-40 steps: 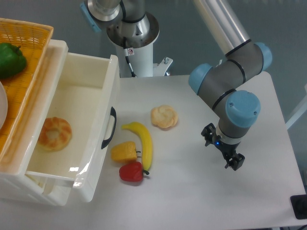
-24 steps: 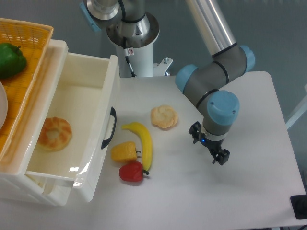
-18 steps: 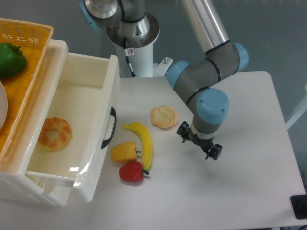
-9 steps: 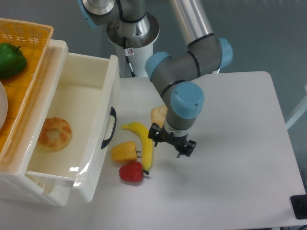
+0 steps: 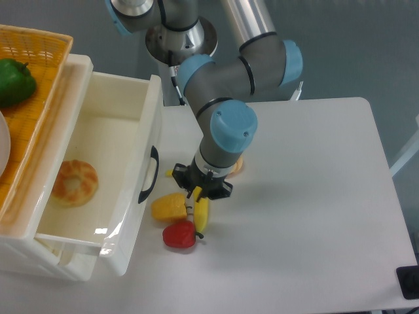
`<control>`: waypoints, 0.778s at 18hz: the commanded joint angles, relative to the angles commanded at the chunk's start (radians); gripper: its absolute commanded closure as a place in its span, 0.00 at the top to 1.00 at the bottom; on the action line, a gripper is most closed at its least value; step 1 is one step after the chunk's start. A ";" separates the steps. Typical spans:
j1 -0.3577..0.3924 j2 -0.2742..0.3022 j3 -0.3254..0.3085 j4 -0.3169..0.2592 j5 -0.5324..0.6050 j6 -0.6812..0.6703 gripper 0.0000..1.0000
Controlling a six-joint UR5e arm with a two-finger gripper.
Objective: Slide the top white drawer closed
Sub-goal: 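Press the gripper against the drawer front beside its black handle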
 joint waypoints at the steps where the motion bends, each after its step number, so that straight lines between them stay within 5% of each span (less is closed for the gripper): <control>1: -0.009 0.002 0.000 -0.002 -0.017 -0.021 0.00; 9: 0.031 0.009 0.017 -0.012 -0.131 -0.078 0.00; 14: 0.049 0.018 0.031 -0.095 -0.192 -0.078 0.00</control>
